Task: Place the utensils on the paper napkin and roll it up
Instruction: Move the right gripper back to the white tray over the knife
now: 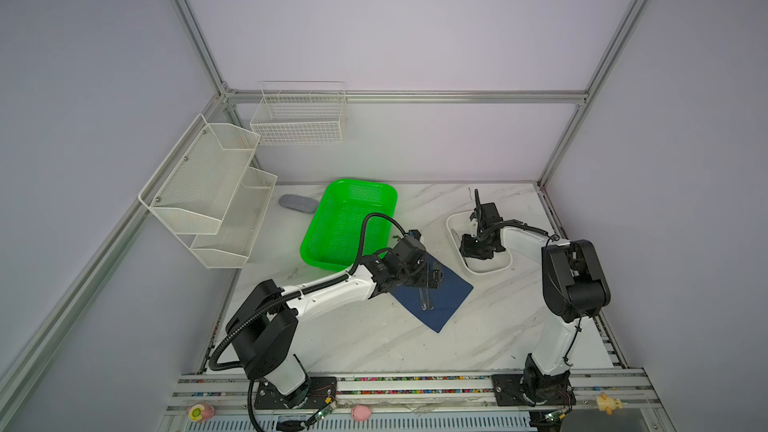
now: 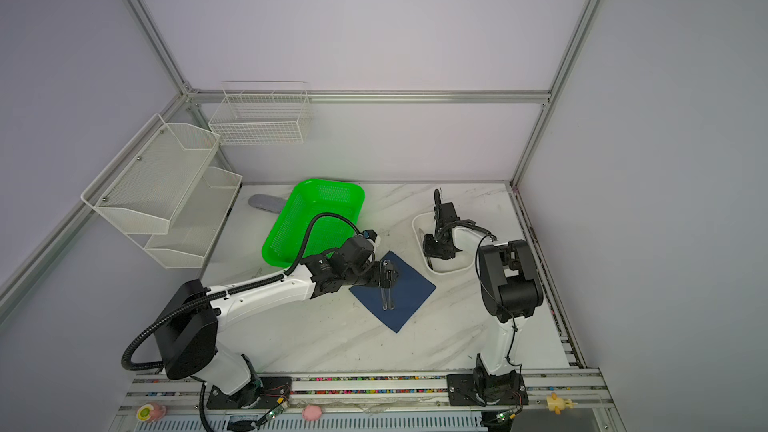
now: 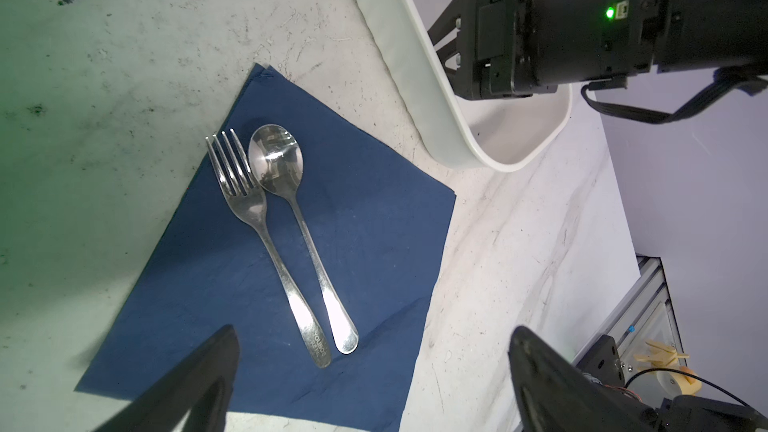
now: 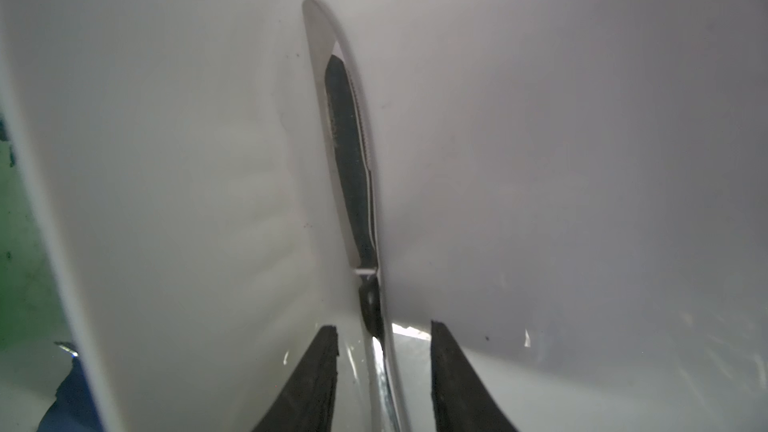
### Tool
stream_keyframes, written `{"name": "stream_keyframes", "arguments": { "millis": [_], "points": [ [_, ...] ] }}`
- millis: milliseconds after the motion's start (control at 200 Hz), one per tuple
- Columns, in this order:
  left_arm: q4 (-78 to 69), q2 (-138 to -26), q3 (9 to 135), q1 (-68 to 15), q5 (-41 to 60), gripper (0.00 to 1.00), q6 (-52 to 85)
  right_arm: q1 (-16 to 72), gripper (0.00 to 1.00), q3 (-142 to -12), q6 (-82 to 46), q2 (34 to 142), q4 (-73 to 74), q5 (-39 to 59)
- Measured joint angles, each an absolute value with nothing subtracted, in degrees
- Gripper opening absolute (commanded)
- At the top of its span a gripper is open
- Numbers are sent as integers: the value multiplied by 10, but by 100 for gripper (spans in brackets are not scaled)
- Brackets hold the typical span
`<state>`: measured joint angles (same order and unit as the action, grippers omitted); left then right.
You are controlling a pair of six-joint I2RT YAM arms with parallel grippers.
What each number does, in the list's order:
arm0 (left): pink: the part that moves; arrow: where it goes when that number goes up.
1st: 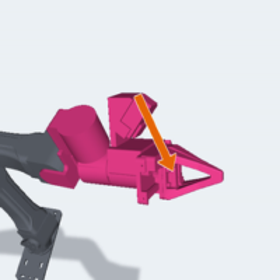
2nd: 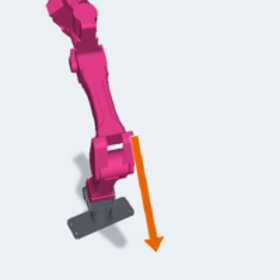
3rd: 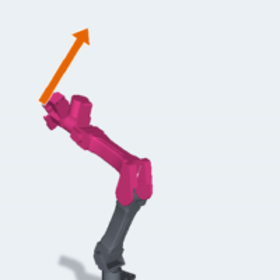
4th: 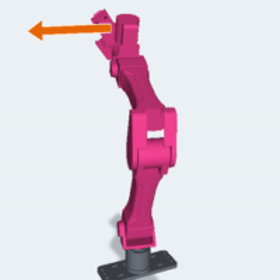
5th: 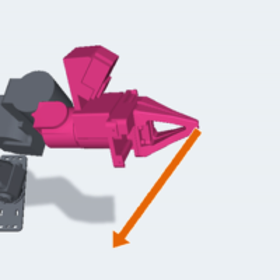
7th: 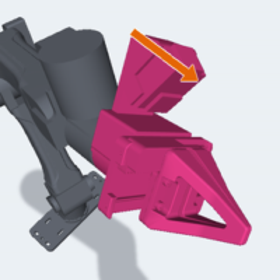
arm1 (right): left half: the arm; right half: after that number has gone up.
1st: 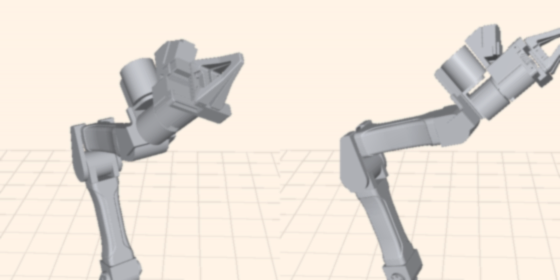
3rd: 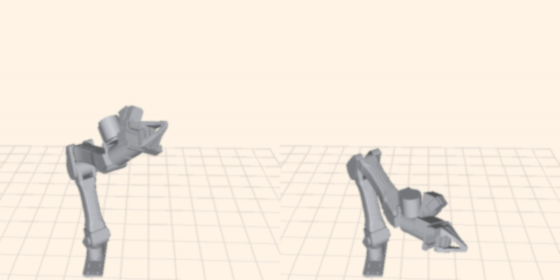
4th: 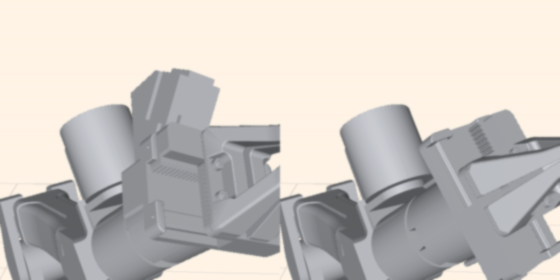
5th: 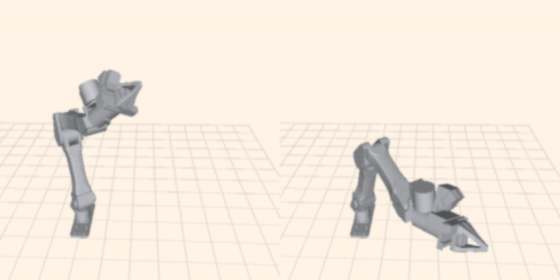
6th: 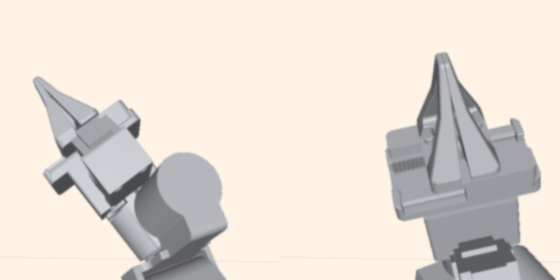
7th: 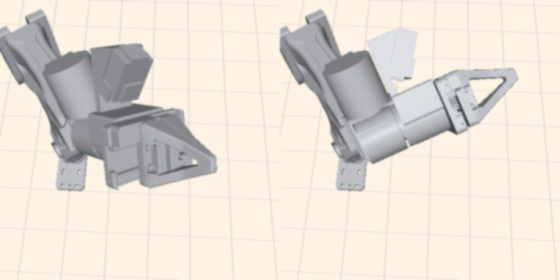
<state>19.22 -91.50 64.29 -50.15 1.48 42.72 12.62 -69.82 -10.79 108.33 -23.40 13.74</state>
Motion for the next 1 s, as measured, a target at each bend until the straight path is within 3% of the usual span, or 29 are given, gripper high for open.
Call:
{"name": "stream_keyframes", "arguments": {
  "millis": [220, 680, 1000],
  "points": [
    [203, -915, 643, -504, 10, 100, 429, 124, 37, -731, -100, 1119, -213, 147],
    [211, -921, 667, -505, 6, 100, 429, 120, 13, -734, -98, 1140, -164, 161],
    [211, -921, 667, -508, 2, 100, 429, 113, 12, -715, -115, 1126, -156, 179]
  ]
}}
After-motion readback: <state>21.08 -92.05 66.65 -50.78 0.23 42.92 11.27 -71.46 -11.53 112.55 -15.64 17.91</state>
